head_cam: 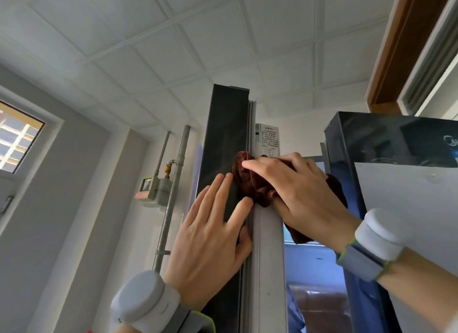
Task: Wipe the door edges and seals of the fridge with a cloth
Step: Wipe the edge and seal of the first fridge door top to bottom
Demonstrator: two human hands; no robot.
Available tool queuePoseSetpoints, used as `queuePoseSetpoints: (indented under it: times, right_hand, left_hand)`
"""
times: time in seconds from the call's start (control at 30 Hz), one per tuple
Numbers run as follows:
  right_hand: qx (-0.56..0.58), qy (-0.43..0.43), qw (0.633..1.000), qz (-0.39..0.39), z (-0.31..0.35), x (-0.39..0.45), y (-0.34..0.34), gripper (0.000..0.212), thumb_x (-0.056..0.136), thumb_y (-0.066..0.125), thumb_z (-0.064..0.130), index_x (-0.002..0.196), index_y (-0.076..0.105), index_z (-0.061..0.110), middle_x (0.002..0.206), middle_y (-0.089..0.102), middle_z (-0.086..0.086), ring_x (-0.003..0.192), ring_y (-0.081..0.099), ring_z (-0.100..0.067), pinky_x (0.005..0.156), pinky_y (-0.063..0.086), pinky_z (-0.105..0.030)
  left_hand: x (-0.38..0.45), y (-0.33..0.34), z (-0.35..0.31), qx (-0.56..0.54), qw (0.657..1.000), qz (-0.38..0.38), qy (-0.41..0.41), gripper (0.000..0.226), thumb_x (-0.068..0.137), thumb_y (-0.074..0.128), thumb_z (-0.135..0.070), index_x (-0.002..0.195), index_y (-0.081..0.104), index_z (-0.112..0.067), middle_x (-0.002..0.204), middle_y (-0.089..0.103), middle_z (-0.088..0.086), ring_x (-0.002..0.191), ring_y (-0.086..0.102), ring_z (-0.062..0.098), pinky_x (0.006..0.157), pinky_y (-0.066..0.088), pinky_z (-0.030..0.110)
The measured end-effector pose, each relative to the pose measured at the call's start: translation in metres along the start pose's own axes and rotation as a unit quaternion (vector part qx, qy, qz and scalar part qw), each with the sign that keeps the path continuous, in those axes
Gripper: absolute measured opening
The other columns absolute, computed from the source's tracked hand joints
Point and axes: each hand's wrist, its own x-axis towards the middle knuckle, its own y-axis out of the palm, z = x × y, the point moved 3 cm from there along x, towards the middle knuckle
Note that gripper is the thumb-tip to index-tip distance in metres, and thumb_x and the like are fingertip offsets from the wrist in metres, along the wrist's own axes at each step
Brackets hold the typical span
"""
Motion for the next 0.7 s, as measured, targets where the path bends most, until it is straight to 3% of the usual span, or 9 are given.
queuePoseSetpoints:
  times: [0.17, 0.3, 0.4, 0.5, 0.6, 0.7]
  right_hand:
    - [-0.108, 0.033, 0.993, -0.022, -0.025, 0.035, 0.006, 0.061, 0.07, 0.057, -0.001, 0.127, 0.057, 0.021, 0.125, 0.059, -0.004, 0.088, 0.054, -0.04, 0.07, 0.046, -0.048]
    - [-0.167, 0.058, 0.984, -0.022, -0.029, 0.045, 0.01, 0.057, 0.068, 0.064, -0.007, 0.121, 0.062, 0.014, 0.13, 0.057, -0.006, 0.089, 0.052, -0.045, 0.068, 0.043, -0.053]
    - [-0.185, 0.023, 0.982, -0.02, -0.024, 0.037, 0.006, 0.046, 0.076, 0.05, -0.002, 0.118, 0.064, 0.012, 0.128, 0.059, -0.006, 0.088, 0.049, -0.043, 0.067, 0.043, -0.05]
    - [-0.19, -0.013, 0.982, 0.007, -0.012, 0.022, -0.003, 0.051, 0.082, 0.027, 0.006, 0.115, 0.065, 0.012, 0.126, 0.061, -0.004, 0.088, 0.052, -0.041, 0.066, 0.043, -0.045]
    - [-0.175, -0.035, 0.983, 0.033, 0.003, 0.003, -0.011, 0.051, 0.084, 0.026, 0.007, 0.117, 0.064, 0.012, 0.125, 0.061, -0.005, 0.087, 0.053, -0.04, 0.065, 0.042, -0.045]
    - [-0.152, -0.048, 0.986, 0.039, 0.011, -0.007, -0.016, 0.044, 0.084, 0.037, 0.004, 0.118, 0.063, 0.01, 0.124, 0.061, -0.008, 0.088, 0.054, -0.042, 0.066, 0.046, -0.049]
  left_hand:
    - [0.002, -0.001, -0.002, 0.008, 1.0, 0.011, -0.011, 0.044, 0.085, 0.04, -0.029, 0.126, 0.053, -0.017, 0.139, 0.045, 0.017, 0.132, 0.039, 0.031, 0.109, 0.026, 0.044]
    - [0.004, 0.0, -0.004, 0.026, 0.999, 0.021, -0.014, 0.047, 0.085, 0.038, -0.03, 0.128, 0.055, -0.017, 0.139, 0.046, 0.015, 0.131, 0.04, 0.031, 0.107, 0.024, 0.043]
    - [0.005, 0.0, -0.005, 0.039, 0.999, 0.027, -0.011, 0.048, 0.086, 0.037, -0.032, 0.128, 0.055, -0.018, 0.138, 0.046, 0.015, 0.13, 0.041, 0.032, 0.106, 0.023, 0.045]
    - [0.006, 0.0, -0.006, 0.038, 0.999, 0.03, -0.009, 0.048, 0.086, 0.036, -0.032, 0.128, 0.055, -0.018, 0.138, 0.046, 0.016, 0.13, 0.041, 0.033, 0.105, 0.028, 0.044]
    - [0.005, -0.001, -0.004, 0.022, 0.999, 0.024, -0.011, 0.045, 0.085, 0.038, -0.032, 0.125, 0.056, -0.02, 0.139, 0.045, 0.015, 0.131, 0.039, 0.033, 0.106, 0.029, 0.043]
    - [0.004, -0.003, -0.003, 0.005, 1.0, 0.018, -0.017, 0.04, 0.084, 0.039, -0.032, 0.118, 0.056, -0.02, 0.139, 0.045, 0.015, 0.131, 0.04, 0.032, 0.106, 0.028, 0.043]
